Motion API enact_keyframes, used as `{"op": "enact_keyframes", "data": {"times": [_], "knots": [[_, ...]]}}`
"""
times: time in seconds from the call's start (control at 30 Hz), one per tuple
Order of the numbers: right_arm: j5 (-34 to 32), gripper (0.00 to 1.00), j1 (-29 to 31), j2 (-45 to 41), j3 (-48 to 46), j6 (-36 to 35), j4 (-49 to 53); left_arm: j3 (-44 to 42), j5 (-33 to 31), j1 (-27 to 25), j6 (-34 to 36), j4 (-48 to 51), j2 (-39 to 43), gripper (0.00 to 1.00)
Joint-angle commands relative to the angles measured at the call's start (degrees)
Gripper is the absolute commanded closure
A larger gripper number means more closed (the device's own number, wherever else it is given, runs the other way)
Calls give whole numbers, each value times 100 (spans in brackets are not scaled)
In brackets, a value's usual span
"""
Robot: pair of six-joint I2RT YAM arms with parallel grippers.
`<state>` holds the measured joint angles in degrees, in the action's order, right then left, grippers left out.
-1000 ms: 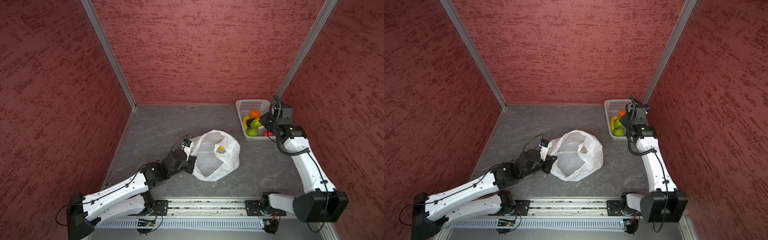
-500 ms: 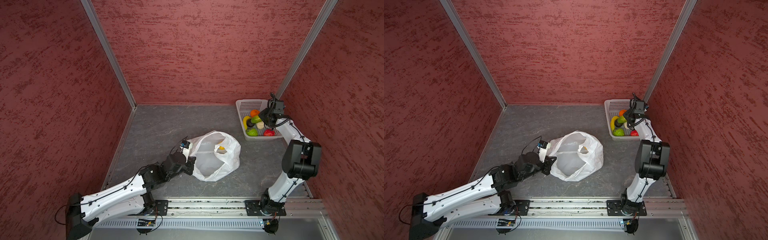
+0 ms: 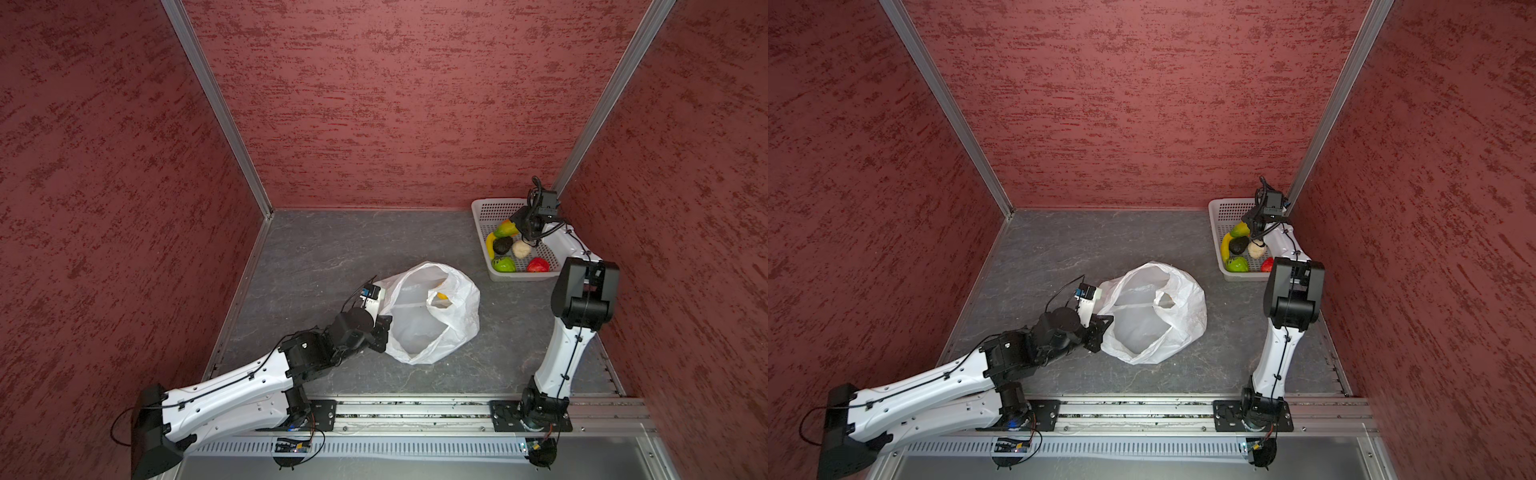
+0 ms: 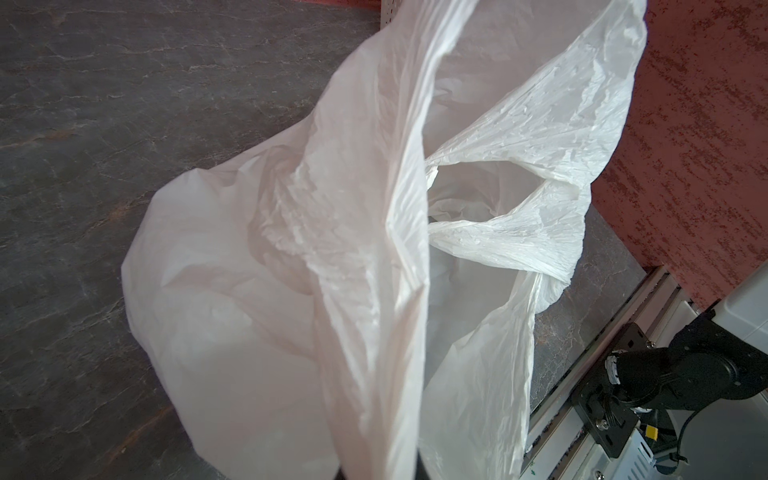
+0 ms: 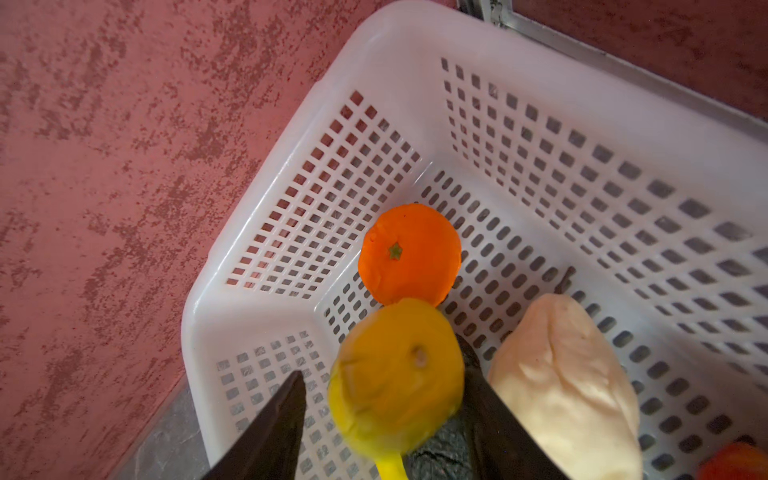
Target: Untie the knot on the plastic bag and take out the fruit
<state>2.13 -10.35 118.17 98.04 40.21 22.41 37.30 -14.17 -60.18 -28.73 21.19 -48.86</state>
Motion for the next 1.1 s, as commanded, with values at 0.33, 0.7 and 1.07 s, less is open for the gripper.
{"op": "enact_keyframes", "data": {"times": [0.33,0.7,1.07], "knots": [[195,25,217,-1002,-416,-653,552,-12,-66,-30,16,-115,82,100],[1057,19,1041,-3421,-2391,-1171,989,50,-130,-24,61,-132,58,100],[1093,9,2150,-5618,-3070,-1390,2504,63,-105,-12,95,-181,-20,100]]}}
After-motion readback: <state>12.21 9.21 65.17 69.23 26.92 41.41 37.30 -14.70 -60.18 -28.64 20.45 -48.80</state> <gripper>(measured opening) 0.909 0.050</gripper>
